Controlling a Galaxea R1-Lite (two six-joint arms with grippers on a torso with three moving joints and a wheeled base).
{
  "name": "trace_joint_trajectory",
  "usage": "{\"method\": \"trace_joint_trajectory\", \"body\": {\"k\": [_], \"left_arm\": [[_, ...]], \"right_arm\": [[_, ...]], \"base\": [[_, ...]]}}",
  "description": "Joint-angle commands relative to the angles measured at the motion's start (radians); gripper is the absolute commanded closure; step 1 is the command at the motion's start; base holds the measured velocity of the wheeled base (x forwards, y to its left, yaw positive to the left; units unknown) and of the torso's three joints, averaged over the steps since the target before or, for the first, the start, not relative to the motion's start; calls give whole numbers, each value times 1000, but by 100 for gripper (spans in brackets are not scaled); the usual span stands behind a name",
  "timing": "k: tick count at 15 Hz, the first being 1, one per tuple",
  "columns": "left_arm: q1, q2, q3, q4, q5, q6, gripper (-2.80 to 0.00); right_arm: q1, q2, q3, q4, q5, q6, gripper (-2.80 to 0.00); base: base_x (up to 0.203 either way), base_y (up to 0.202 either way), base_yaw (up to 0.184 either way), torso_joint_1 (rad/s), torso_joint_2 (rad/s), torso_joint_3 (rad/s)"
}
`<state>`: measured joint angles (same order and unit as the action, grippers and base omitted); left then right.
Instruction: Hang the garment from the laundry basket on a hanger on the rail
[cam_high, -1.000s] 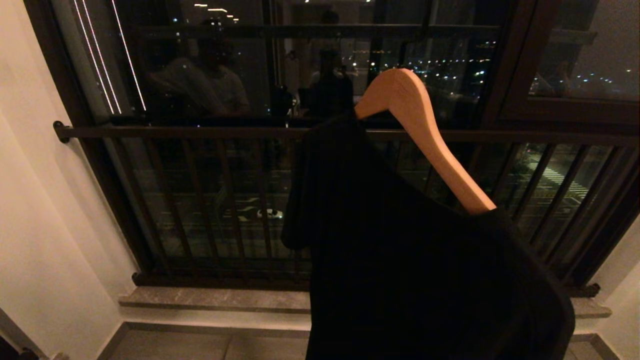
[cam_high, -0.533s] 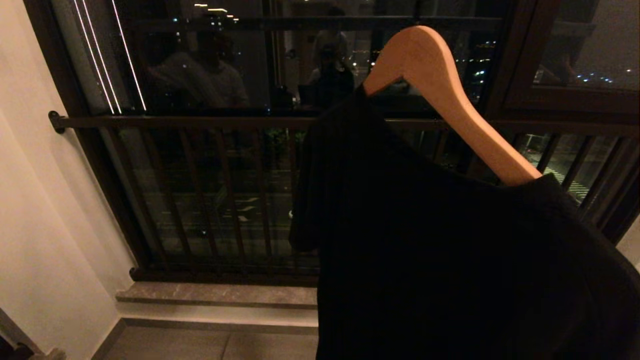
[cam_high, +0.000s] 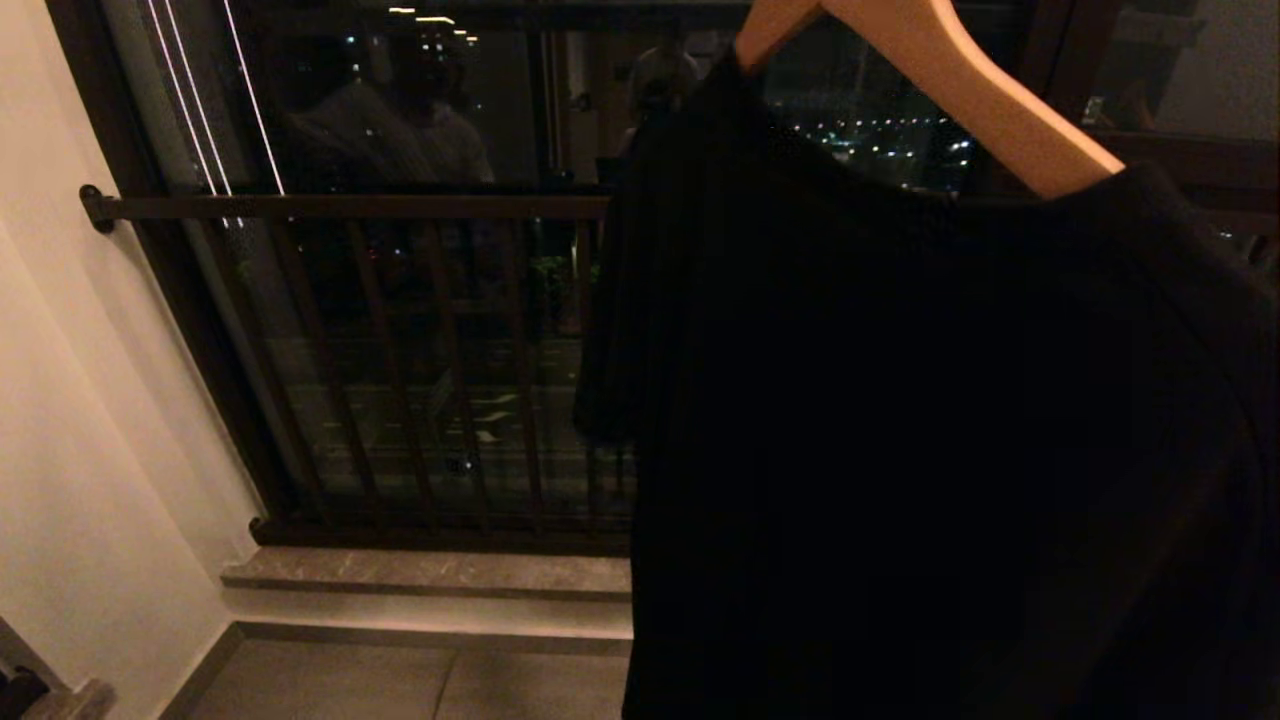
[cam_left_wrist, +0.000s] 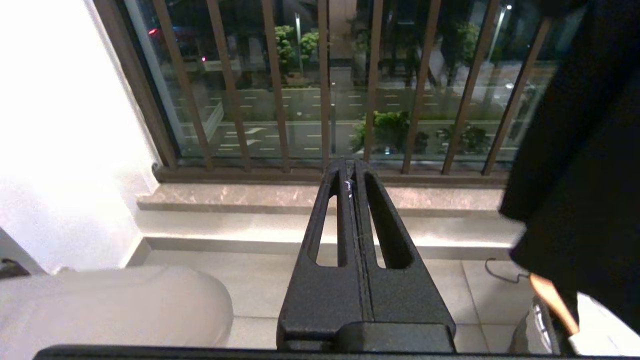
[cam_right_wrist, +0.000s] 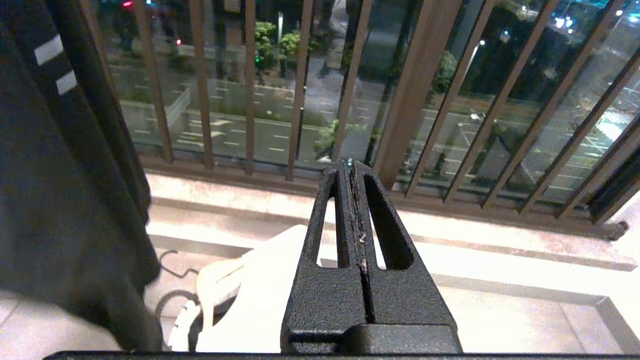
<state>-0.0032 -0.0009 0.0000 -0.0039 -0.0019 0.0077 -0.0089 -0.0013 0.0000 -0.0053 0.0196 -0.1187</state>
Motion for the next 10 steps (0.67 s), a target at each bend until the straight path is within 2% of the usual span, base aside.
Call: {"method": "trace_joint_trajectory", "body": {"k": [1,10], "left_arm": [[0,1,2,-1,0,0,0],[0,1,2,-1,-1,-2,0]], "right_arm": [[1,1,0,-1,0,-1,0],[0,1,0,-1,0,-1,0]], "base": [[0,0,0,-213,545,316],[0,0,0,-189,518,330]]}}
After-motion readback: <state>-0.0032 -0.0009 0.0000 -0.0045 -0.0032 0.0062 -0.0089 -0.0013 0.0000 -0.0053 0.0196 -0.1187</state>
